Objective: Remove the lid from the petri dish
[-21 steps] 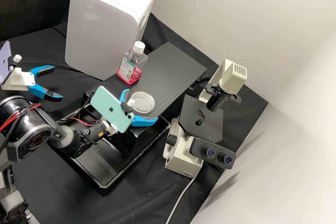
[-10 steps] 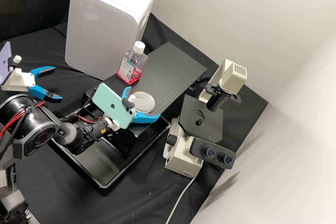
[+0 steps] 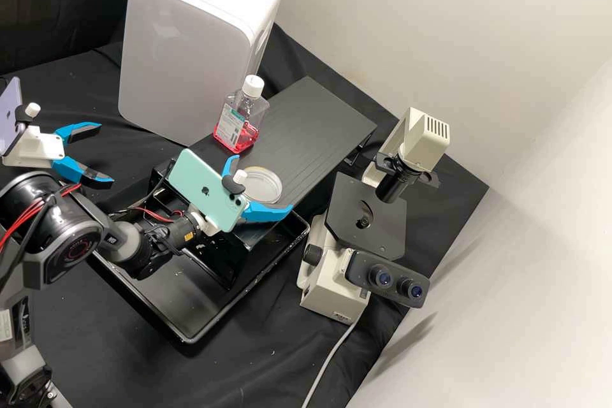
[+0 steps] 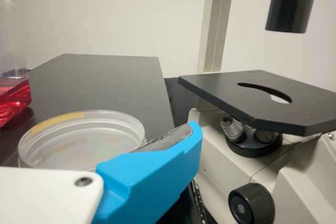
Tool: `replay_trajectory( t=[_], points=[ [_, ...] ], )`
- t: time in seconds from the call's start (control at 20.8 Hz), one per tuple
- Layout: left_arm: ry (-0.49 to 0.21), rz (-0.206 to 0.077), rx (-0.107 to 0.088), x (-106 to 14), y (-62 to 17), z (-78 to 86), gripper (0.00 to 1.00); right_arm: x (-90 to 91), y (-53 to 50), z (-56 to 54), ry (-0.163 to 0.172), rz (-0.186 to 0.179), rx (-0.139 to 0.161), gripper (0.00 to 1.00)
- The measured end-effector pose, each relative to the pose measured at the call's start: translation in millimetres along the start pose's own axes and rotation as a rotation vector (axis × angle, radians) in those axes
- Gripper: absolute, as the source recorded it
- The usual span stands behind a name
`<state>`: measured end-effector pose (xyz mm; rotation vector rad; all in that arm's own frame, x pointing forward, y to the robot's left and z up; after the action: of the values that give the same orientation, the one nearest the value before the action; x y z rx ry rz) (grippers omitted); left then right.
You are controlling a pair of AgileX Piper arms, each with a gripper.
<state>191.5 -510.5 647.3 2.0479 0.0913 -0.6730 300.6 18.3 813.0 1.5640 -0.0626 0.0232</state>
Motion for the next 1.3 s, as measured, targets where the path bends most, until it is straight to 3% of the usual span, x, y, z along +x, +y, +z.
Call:
replay_trajectory(
  t=[0.58,1.3],
  points=[
    [0.001,-0.01,0.002,0.7,-2.5,-0.7,1.0,-1.2,3.9,-3.7,0.013,0.013,0.001,1.0],
    [-0.016,-0.012,0.004,2.8,-2.8,1.3,1.0,-1.4,1.1,-6.5,0.022,0.004,0.001,1.0]
  ],
)
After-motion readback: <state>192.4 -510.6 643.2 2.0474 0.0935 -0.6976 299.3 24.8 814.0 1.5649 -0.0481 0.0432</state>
